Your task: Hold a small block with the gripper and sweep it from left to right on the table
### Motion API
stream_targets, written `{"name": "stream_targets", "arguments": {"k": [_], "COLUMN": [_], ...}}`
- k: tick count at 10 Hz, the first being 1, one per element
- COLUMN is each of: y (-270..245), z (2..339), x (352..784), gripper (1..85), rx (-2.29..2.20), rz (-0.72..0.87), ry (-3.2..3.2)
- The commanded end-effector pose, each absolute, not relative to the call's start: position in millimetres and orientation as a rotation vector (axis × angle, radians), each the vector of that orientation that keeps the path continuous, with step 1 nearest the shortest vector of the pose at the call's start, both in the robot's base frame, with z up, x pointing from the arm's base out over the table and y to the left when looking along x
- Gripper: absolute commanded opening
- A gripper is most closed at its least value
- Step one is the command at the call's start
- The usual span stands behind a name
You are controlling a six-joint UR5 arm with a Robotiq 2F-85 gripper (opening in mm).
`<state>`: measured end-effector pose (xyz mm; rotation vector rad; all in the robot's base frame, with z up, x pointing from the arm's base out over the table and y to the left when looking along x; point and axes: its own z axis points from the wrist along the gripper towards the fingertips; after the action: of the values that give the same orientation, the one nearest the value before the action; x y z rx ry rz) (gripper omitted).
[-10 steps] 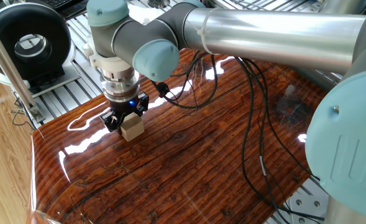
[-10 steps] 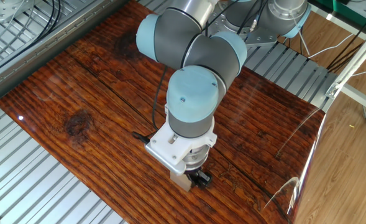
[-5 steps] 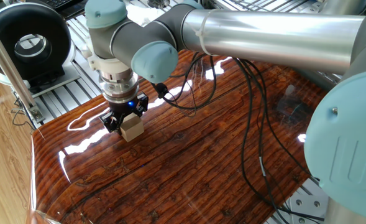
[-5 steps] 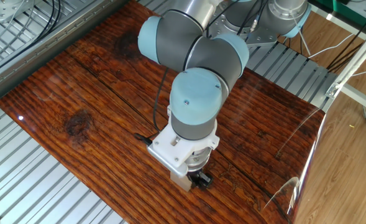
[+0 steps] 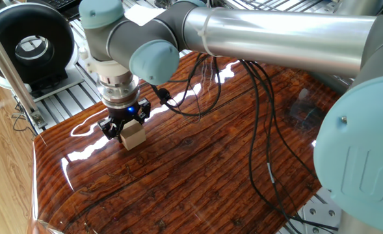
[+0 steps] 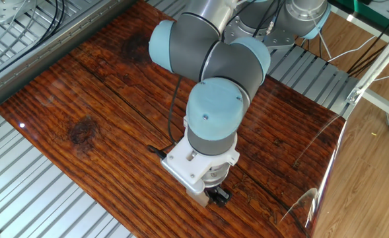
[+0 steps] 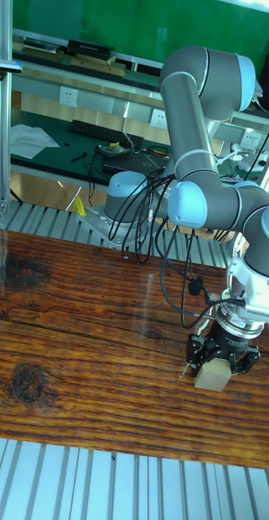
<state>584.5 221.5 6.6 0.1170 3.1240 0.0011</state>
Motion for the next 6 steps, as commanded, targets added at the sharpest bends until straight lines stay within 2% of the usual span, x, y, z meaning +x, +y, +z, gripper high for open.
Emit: {"name": "stream_targets", "arguments": {"k": [1, 6], "y": [226.5, 232.6], "z": [3.6, 5.3], "x": [586.1, 585.2], "gripper": [1.0, 1.0], "rx": [0.145, 0.162], "rz": [0.007, 0.041], "ry": [3.123, 3.124]}}
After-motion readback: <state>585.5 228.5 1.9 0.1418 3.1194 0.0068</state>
